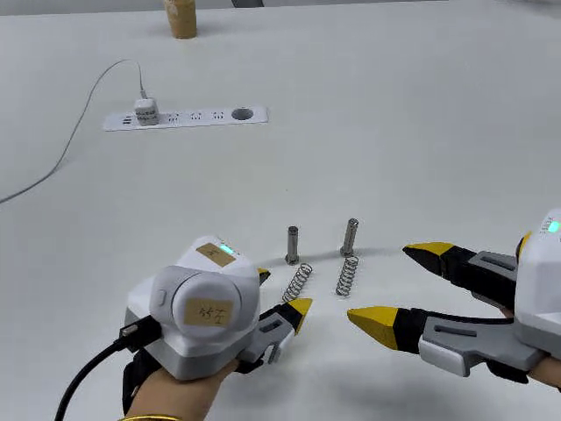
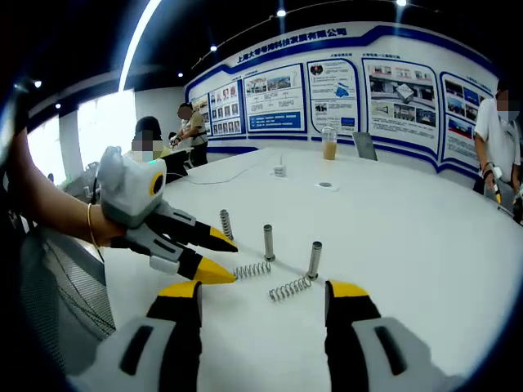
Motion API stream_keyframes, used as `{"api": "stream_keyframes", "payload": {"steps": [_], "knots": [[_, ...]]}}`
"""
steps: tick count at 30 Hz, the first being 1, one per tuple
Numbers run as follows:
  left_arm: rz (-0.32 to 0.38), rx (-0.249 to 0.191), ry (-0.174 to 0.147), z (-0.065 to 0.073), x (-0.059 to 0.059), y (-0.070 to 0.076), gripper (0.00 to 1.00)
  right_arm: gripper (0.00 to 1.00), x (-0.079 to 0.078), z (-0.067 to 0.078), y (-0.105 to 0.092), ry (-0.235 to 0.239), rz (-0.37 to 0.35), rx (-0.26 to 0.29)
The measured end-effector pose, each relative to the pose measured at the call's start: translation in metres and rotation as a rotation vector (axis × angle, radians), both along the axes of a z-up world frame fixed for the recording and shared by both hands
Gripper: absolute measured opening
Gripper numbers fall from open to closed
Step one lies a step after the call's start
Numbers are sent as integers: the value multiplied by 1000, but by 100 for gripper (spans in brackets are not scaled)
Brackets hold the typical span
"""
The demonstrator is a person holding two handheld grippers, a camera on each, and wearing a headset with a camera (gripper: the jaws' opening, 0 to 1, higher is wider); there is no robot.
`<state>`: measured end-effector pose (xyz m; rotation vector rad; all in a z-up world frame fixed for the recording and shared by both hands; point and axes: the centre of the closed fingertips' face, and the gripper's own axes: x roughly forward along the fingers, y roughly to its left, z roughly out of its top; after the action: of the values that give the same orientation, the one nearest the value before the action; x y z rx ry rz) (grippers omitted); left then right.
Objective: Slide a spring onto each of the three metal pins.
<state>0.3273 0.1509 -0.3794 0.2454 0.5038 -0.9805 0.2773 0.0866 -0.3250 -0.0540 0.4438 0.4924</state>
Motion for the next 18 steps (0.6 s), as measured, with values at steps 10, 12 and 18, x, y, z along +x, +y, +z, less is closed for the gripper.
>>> {"api": "stream_keyframes", "payload": {"steps": [10, 12, 18], "knots": [[14, 33, 24, -13, 3, -4, 24, 62, -3, -1, -4, 7, -18, 5], [16, 42, 24, -15, 3, -3, 23, 62, -3, -1, -4, 8, -22, 9], [10, 67, 38, -21, 2, -3, 19, 61, -2, -1, -6, 7, -37, 8]]}}
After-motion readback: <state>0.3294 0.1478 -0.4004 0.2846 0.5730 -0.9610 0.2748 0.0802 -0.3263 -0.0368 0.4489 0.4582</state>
